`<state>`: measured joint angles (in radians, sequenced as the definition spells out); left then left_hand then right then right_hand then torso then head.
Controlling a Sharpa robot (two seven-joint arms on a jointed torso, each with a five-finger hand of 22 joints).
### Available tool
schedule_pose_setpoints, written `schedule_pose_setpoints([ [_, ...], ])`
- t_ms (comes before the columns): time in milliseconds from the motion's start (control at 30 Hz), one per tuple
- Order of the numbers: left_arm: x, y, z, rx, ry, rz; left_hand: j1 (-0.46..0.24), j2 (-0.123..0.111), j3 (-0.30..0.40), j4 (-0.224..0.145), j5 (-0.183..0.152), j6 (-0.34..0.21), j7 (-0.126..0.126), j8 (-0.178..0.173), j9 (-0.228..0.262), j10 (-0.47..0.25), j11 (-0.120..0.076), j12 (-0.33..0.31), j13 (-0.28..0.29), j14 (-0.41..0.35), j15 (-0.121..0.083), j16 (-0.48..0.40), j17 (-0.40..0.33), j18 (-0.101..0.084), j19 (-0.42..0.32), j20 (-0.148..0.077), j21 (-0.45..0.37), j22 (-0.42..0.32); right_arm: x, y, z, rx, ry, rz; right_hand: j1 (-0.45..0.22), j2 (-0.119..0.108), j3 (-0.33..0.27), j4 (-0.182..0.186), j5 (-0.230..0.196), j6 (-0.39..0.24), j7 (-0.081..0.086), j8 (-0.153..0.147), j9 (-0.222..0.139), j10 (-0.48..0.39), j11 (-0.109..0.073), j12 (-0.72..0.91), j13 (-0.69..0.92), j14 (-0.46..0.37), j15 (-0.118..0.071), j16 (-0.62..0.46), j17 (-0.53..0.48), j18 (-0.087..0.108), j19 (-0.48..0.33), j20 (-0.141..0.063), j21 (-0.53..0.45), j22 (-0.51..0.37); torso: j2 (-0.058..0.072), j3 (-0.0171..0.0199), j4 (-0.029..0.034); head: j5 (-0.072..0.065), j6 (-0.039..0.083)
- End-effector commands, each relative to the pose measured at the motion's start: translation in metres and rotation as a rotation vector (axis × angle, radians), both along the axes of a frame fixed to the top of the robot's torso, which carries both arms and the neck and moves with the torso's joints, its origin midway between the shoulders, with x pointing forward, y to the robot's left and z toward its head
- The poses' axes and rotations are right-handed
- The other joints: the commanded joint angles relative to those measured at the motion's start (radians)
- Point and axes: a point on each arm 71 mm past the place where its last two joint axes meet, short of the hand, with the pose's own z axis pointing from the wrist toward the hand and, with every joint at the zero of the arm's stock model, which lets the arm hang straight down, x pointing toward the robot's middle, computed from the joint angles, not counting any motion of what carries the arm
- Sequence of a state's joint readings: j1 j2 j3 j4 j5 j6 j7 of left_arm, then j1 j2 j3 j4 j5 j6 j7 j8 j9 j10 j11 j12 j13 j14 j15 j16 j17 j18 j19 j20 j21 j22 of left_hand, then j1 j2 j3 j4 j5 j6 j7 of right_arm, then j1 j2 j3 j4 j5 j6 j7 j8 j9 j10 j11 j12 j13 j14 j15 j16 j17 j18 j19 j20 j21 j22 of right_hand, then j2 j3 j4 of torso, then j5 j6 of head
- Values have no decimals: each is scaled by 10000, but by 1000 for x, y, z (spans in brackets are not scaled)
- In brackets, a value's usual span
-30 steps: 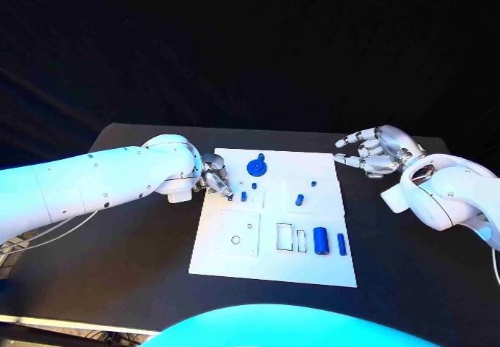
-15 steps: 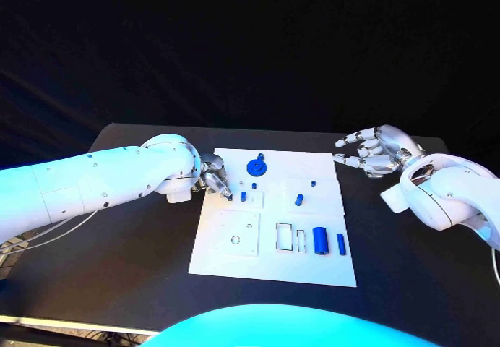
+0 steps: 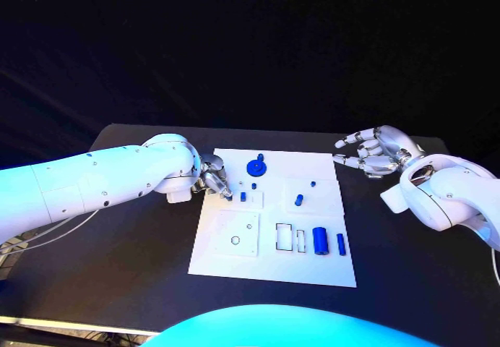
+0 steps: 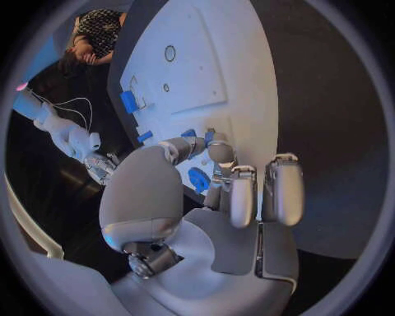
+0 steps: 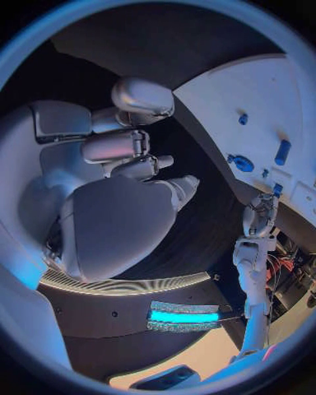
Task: Assemble the parts on the task board
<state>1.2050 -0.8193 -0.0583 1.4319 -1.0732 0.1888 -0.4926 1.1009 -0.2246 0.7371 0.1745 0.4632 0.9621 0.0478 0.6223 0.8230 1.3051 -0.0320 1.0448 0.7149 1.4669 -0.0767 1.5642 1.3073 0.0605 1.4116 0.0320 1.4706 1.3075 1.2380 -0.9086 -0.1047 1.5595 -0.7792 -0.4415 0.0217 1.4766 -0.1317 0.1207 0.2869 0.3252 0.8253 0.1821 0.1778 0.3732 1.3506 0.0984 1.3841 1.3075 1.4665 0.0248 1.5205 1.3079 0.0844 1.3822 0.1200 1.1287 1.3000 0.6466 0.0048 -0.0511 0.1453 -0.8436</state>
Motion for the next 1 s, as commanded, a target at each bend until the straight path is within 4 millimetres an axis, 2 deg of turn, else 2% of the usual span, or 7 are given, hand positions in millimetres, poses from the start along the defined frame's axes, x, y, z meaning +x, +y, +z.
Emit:
schedule_pose_setpoints([
  [33,-2,-3,-3,-224,482,-142,1,63,1872,-1945,70,112,-67,32,-1,43,-18,75,59,1038,-69,66,2635,-77,67,-10,29,391,-1,1,0,-47,-105,130,-65,-30,52,-8,64,-67,3,45,-15,-63,-28,-23,85,723,-71,-36,1383,82,-15,-12,-57,-6,3,6,1,-25,-2],
  [467,0,-2,-3,-149,650,-309,19,27,1882,-2016,85,144,-76,24,-5,76,-29,110,109,1038,-78,66,2635,-78,67,-19,31,393,0,2,0,-50,-93,131,-65,-30,52,-8,64,-67,3,45,-15,-63,-28,-23,85,723,-71,-36,1383,82,-15,-12,-57,-6,5,6,-6,-21,-16],
  [733,2,-4,-4,30,575,-319,21,-6,1885,-2058,124,174,-81,17,-9,102,-34,136,149,1038,-82,66,2635,-79,71,-26,35,402,0,2,0,-51,-88,130,-65,-30,52,-8,64,-67,3,45,-15,-63,-28,-23,85,723,-71,-36,1383,82,-15,-12,-57,-6,-5,12,15,-17,-47],
  [1000,5,-8,-4,133,415,-211,14,-6,1887,-2059,140,186,-81,14,-11,107,-33,135,146,1038,-83,66,2635,-76,60,-28,29,387,0,2,0,-46,-93,136,-65,-30,52,-8,64,-67,3,45,-15,-63,-28,-23,85,723,-71,-36,1383,82,-15,-12,-57,-6,-1,11,-14,-1,-54],
])
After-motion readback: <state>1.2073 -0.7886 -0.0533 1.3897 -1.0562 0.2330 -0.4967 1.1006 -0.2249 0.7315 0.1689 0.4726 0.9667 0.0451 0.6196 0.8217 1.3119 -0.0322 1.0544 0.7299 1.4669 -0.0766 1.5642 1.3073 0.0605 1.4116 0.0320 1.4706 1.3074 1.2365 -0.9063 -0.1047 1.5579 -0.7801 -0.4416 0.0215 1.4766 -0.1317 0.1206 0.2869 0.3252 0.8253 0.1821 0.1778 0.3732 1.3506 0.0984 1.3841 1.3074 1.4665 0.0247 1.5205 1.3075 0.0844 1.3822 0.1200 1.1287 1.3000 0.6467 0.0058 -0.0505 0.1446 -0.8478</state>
